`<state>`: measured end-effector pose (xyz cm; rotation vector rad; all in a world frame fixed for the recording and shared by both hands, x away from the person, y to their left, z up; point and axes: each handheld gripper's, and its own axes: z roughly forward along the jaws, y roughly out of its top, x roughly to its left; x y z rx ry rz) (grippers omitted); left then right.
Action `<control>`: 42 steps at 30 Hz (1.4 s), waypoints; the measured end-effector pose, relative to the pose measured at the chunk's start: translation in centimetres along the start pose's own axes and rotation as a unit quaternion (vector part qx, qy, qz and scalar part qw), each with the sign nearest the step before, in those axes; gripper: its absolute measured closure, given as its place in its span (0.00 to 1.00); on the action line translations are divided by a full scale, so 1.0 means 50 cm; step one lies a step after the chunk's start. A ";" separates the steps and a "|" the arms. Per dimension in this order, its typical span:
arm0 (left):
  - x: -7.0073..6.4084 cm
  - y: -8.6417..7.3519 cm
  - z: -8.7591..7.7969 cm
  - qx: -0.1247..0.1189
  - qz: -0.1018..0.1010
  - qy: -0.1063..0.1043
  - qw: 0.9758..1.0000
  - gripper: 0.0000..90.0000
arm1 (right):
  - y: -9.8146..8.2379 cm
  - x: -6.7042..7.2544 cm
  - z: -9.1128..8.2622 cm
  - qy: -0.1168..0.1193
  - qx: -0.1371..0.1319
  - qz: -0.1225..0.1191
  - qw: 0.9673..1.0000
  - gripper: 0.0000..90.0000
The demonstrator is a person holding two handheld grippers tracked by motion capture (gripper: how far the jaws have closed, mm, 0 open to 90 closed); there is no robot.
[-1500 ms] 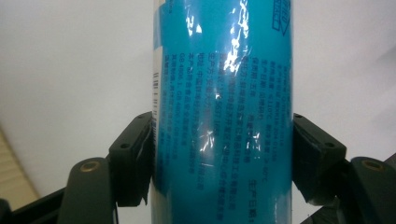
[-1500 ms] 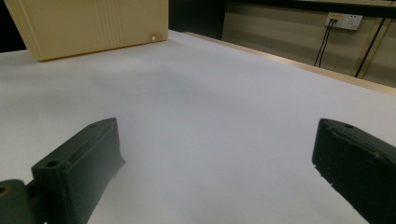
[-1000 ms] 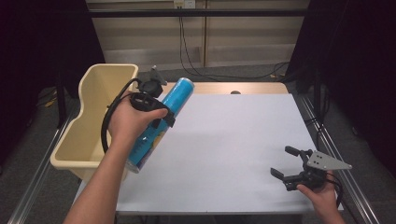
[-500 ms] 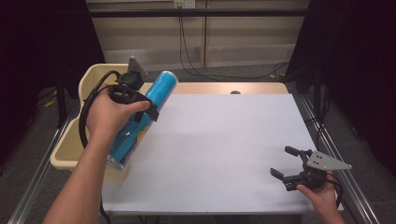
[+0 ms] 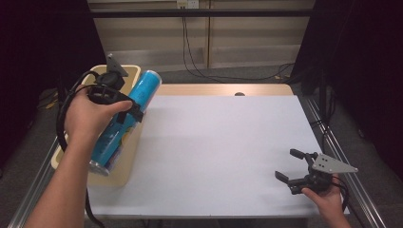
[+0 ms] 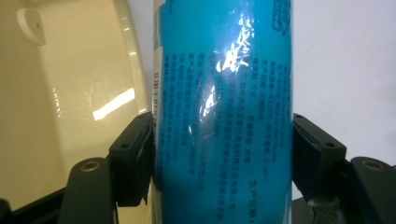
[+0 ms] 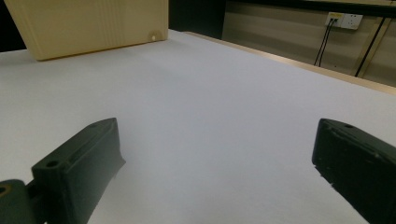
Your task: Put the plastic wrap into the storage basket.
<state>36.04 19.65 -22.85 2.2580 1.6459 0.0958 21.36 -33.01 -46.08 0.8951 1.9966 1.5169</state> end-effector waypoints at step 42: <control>0.139 -0.071 0.020 0.006 -0.086 0.042 0.995 0.36 | -0.001 0.003 0.004 0.002 0.002 -0.001 1.000 0.01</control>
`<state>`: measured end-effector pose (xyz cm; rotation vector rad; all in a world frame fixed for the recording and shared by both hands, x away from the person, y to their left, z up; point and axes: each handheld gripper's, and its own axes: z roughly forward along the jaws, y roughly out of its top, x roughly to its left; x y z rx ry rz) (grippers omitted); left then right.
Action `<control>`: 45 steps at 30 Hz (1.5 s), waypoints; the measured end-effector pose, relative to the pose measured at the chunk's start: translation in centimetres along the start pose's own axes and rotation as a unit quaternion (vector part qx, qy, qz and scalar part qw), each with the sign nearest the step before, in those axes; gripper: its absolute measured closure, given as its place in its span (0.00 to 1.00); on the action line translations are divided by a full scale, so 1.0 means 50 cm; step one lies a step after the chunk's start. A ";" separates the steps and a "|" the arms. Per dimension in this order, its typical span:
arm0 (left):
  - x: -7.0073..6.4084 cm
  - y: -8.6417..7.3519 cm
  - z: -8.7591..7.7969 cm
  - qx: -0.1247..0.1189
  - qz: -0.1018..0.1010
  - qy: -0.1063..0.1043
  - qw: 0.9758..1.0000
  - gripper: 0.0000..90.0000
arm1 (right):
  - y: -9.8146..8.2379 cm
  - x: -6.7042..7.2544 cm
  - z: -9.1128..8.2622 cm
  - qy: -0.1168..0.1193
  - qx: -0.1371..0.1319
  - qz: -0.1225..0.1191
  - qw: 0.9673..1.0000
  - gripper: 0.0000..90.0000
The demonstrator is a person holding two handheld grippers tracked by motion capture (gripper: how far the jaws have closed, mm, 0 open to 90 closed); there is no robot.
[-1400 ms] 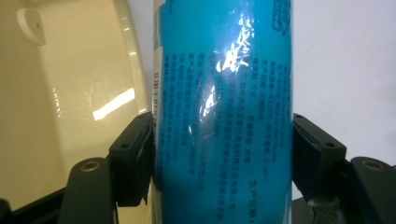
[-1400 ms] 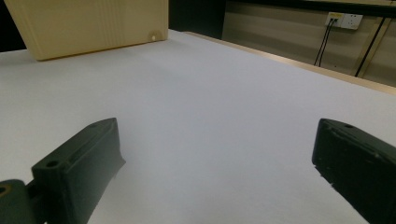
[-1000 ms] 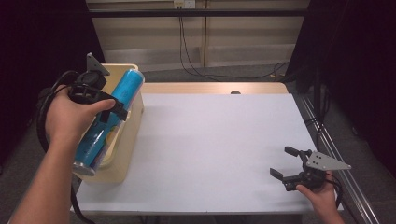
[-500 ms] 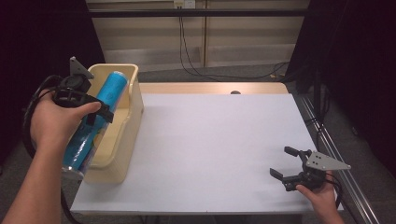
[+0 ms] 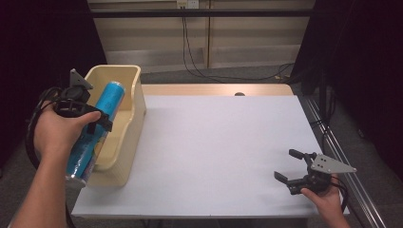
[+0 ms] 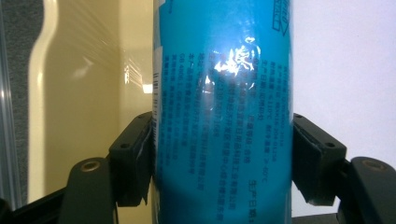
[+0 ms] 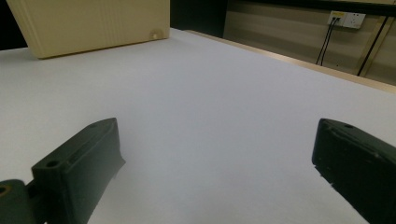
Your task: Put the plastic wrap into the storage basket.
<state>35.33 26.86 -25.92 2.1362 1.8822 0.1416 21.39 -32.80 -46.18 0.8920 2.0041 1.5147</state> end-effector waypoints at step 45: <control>0.014 0.001 0.057 0.037 -0.032 0.007 0.999 0.36 | -0.001 0.002 0.002 0.003 0.002 -0.003 1.000 0.01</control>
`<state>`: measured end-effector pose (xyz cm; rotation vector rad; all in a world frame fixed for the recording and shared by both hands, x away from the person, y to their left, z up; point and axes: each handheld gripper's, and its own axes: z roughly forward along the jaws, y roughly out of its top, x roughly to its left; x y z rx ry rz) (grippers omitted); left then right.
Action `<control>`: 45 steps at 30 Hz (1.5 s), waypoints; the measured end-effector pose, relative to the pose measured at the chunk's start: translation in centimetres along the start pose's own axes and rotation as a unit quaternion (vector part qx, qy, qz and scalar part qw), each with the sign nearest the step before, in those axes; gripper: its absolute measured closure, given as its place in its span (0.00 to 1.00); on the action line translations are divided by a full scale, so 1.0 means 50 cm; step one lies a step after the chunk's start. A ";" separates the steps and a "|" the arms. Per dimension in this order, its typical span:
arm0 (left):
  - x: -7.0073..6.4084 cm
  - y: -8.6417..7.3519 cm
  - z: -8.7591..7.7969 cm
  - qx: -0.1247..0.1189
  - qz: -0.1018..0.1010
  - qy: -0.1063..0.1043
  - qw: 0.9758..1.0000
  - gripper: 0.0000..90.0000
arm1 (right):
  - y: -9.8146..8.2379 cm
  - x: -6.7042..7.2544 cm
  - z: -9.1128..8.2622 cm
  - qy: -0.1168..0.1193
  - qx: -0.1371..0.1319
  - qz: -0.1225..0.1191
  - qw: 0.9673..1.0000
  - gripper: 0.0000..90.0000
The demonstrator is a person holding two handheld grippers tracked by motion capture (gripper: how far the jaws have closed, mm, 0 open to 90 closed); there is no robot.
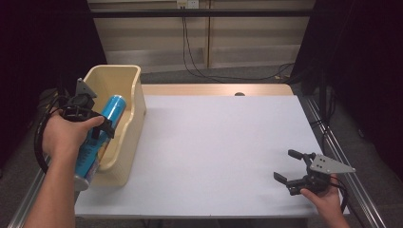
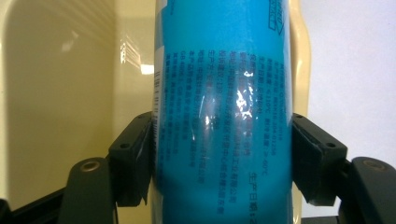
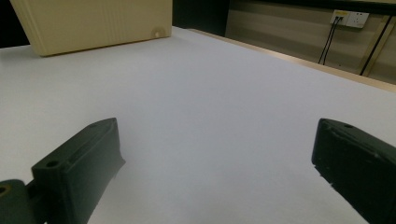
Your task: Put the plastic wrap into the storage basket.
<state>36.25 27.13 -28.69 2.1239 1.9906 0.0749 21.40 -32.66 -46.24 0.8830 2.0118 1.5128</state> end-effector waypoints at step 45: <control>-0.111 0.014 -0.043 -0.031 0.063 -0.064 0.995 0.28 | 0.001 0.003 0.002 0.006 0.004 -0.005 1.000 0.01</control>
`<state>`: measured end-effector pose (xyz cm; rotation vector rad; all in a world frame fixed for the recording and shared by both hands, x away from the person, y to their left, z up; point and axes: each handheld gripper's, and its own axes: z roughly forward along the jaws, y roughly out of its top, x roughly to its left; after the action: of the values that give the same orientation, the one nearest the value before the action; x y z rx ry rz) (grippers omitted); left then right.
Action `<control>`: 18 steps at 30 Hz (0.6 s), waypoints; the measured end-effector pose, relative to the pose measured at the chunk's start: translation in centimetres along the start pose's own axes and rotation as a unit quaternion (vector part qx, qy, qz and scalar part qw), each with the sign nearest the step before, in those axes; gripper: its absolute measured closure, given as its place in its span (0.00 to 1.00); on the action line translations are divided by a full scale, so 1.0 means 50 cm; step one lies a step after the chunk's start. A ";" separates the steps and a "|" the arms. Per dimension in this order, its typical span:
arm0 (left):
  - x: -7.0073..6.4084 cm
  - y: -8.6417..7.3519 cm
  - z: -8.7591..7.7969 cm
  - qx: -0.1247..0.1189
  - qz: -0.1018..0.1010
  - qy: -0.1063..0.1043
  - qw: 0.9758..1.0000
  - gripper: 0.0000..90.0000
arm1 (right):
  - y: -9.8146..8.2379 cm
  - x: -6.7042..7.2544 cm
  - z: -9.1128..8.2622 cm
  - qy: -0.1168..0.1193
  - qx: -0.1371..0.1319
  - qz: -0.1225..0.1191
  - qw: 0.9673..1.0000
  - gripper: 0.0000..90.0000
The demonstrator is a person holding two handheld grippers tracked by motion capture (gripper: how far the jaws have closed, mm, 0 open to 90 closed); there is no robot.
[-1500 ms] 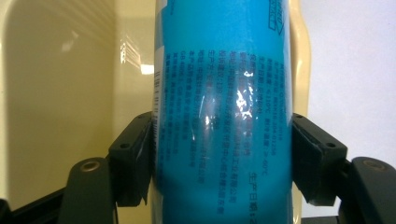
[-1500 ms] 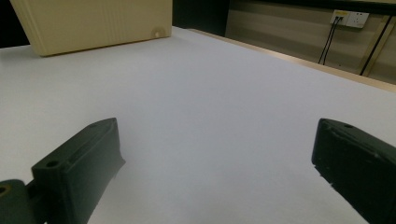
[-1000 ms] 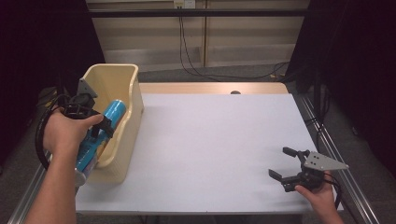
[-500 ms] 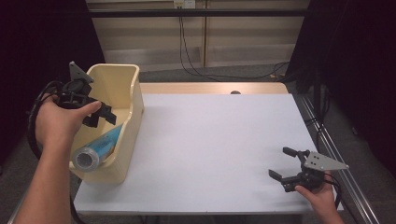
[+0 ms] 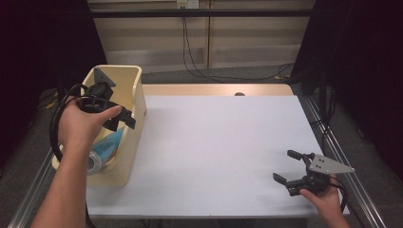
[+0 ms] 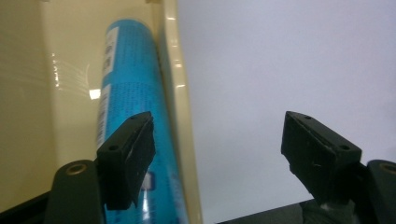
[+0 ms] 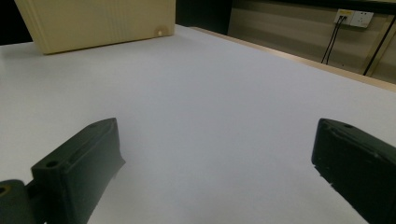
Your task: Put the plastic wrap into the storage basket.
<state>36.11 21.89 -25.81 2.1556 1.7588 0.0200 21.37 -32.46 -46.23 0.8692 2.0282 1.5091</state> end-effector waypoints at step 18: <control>-0.088 0.011 0.066 0.016 0.057 -0.013 0.998 0.25 | 0.000 0.000 -0.001 0.001 0.000 -0.001 1.000 0.01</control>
<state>36.41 16.74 -27.82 2.2661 1.6307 -0.0072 21.35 -32.52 -46.19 0.8656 2.0300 1.5080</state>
